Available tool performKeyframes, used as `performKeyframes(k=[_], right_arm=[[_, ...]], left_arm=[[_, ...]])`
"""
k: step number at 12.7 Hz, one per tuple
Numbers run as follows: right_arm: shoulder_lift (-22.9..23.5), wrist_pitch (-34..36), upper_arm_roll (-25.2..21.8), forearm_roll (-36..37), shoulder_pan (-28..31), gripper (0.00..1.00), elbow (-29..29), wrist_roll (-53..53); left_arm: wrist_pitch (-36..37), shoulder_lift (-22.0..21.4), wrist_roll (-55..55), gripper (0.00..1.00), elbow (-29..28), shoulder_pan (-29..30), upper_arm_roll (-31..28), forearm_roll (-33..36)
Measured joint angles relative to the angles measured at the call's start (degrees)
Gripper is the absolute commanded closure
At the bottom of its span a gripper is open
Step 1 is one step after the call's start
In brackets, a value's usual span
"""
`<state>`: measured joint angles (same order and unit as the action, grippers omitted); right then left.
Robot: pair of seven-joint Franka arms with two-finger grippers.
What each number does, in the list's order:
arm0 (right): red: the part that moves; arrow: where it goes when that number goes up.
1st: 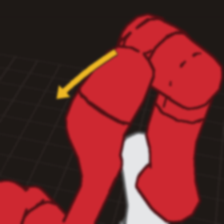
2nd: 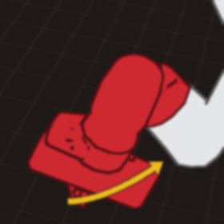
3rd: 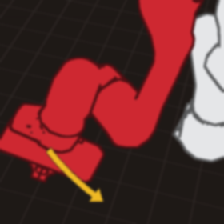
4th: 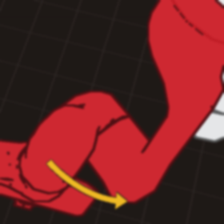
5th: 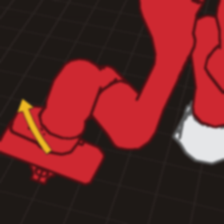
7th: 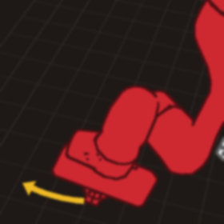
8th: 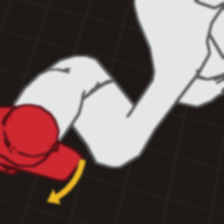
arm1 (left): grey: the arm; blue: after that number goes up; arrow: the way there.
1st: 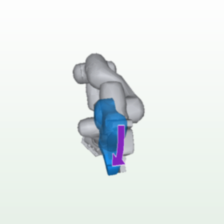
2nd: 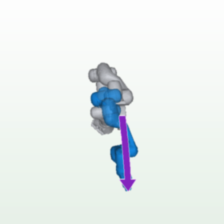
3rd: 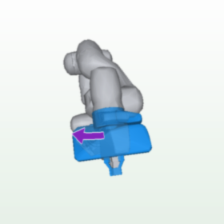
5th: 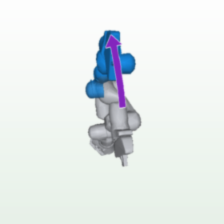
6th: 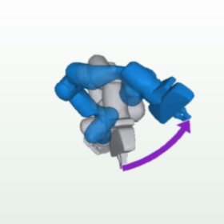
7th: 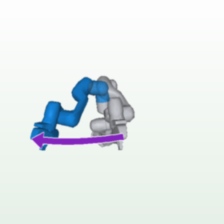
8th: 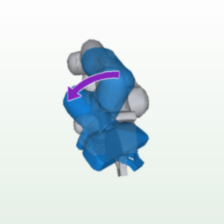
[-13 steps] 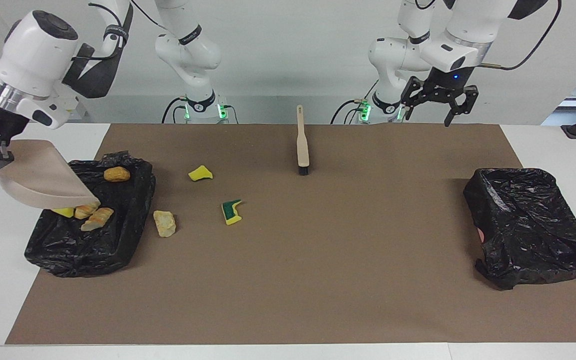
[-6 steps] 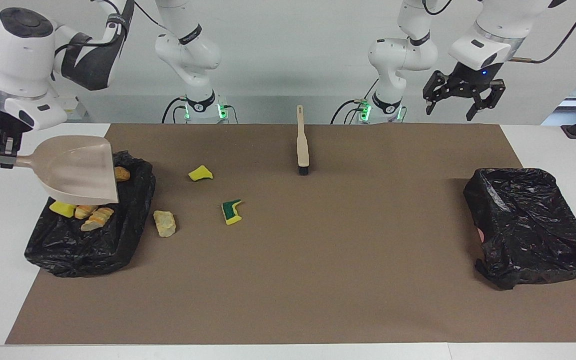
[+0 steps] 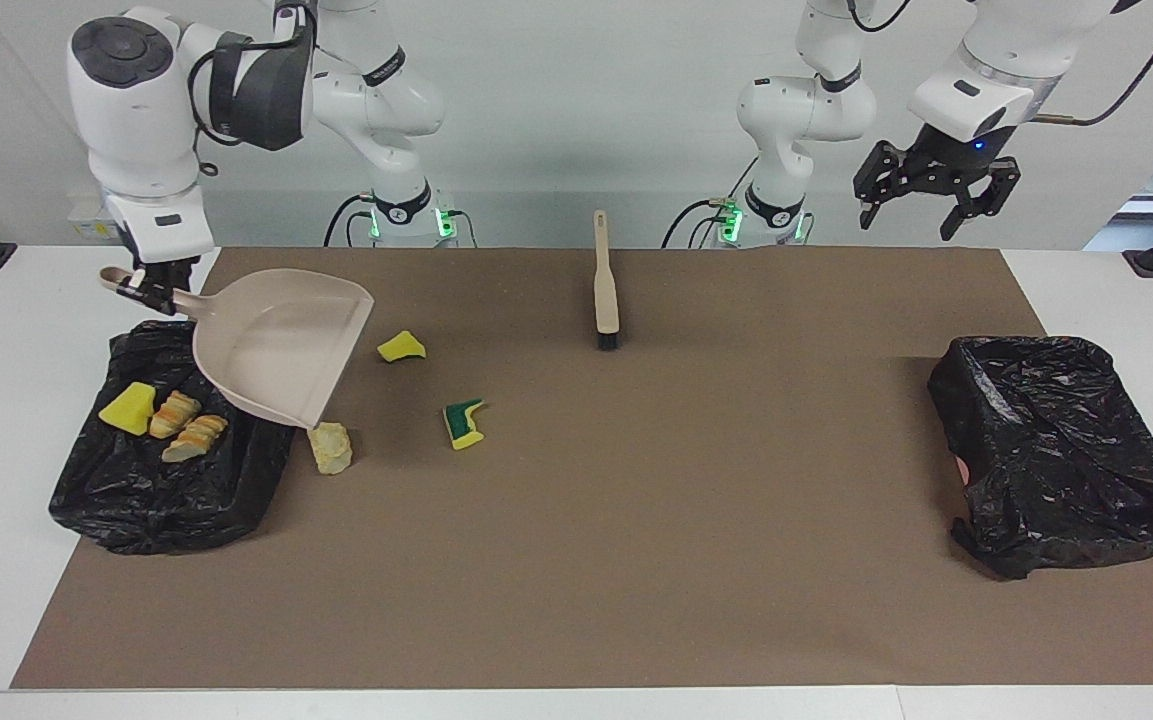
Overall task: Sweep and dump trash in bin
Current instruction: 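Bring the empty dustpan back toward the table center with the right gripper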
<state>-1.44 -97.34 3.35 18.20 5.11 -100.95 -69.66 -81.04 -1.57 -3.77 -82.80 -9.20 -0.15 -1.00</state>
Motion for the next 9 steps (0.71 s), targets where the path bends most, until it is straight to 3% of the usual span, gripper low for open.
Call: performKeyframes(k=[5,9], right_arm=[[0.1,0.5,0.1,-10.9,-9.2,1.00,-3.2,35.0],[3.4,-0.8,0.2,-18.0,-17.7,1.00,-2.9,65.9]], left_arm=[[0.1,0.0,-3.0,0.00,0.0,2.2,-0.5,0.0],[0.1,0.0,-3.0,0.00,0.0,2.2,-0.3,0.0]])
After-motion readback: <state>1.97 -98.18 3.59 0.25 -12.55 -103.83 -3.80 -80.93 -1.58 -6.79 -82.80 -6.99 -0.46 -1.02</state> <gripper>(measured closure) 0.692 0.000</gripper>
